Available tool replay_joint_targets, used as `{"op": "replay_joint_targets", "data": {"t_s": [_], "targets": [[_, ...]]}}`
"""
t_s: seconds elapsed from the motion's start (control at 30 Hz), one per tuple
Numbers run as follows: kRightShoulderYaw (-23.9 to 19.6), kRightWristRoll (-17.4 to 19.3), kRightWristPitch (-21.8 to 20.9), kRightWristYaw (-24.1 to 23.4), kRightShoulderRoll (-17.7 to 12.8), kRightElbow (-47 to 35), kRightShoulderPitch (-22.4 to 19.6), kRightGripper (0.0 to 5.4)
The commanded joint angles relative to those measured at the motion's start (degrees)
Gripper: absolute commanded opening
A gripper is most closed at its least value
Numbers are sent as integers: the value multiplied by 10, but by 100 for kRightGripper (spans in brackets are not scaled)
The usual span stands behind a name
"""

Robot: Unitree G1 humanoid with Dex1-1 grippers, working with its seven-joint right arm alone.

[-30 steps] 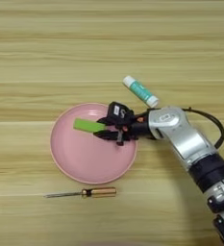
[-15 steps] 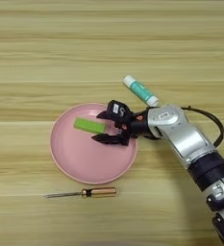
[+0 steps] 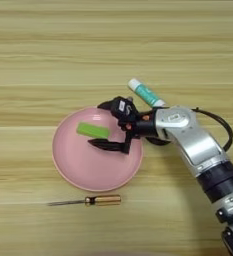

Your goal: Move the objects on the table

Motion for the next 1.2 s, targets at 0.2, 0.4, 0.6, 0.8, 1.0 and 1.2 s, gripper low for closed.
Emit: {"op": "replay_joint_targets", "data": {"t_s": [0.2,0.4,0.6,0.8,1.0,1.2], "targets": [[-41,73,-34,41,-27,-93,-5,536],[-53,118,-45,85,-47,-139,22,536],[-58,142,-41,106,-59,-160,35,536],[-62,158,-36,119,-69,-175,44,536],[-67,198,-21,157,-91,-203,61,536],[-69,229,-14,206,-122,-223,80,536]]}}
